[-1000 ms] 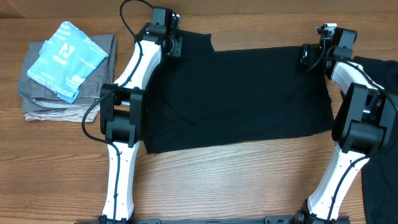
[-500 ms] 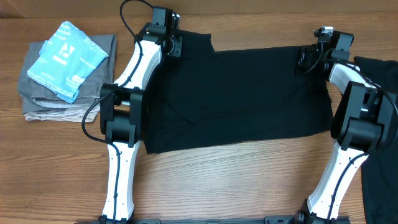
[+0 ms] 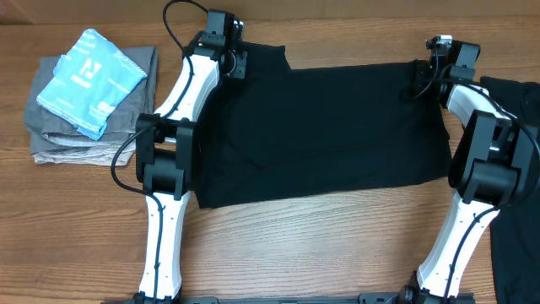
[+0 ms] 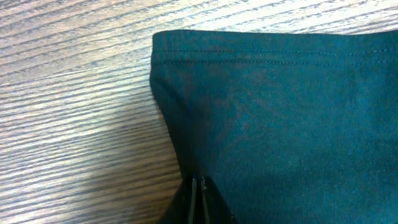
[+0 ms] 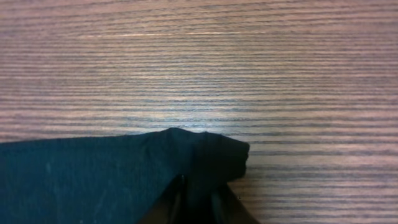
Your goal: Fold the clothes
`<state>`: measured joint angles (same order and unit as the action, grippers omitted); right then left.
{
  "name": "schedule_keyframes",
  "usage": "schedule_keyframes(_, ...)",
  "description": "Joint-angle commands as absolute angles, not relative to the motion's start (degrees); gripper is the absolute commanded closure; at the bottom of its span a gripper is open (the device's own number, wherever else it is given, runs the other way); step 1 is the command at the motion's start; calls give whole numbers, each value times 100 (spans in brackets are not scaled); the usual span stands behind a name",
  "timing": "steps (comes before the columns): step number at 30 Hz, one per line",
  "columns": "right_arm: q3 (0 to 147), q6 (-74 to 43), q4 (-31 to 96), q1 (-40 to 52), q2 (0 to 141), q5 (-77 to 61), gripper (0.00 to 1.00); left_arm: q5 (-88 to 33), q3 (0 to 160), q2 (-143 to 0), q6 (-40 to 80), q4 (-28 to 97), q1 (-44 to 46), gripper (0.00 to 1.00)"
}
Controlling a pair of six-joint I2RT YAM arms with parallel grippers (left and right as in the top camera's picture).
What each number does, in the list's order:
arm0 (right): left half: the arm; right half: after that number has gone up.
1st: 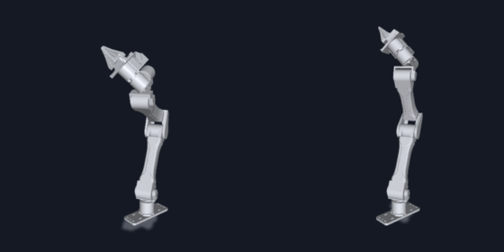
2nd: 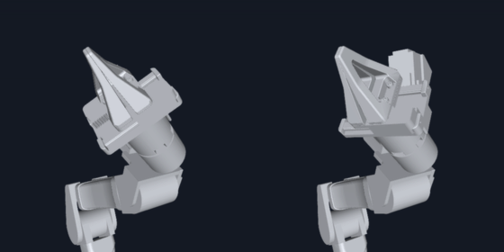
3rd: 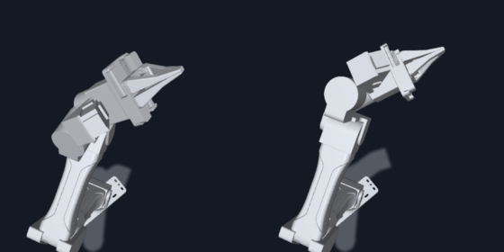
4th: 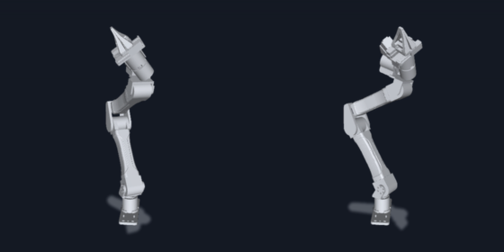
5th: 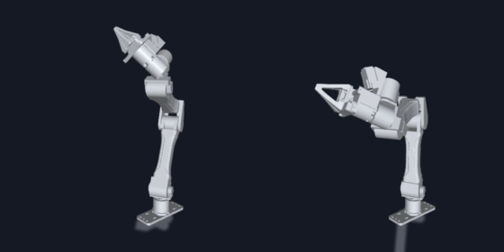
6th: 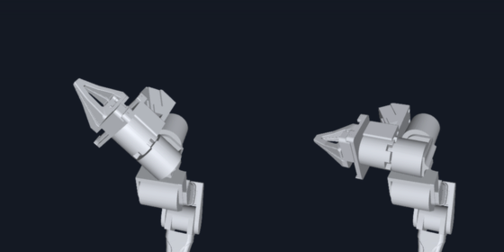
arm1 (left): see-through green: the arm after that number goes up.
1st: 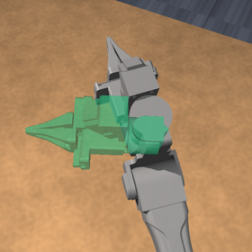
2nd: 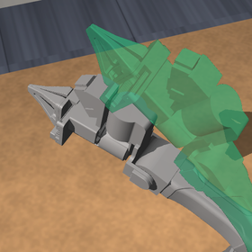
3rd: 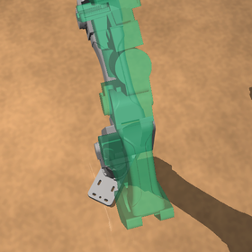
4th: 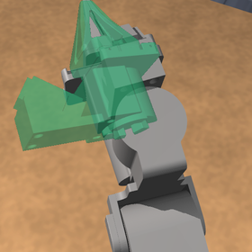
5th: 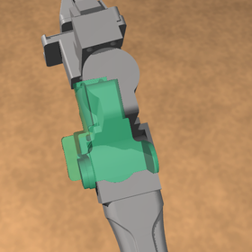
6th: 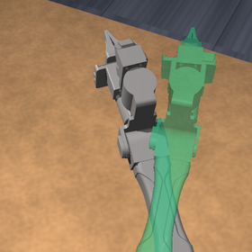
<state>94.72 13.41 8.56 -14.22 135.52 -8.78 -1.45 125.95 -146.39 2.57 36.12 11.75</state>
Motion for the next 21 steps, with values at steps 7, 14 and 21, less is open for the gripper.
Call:
schedule_keyframes(7,9782,1321,1267,-1455,13371,-1575,96,-200,12746,-14254,167,3948,1203,96)
schedule_keyframes(14,9867,1323,2032,-1529,12763,-1863,96,-200,12746,-13622,169,4600,1203,96)
schedule_keyframes(21,9867,1321,3175,-1756,11880,-1990,96,-213,12746,-12956,281,5430,1208,96)
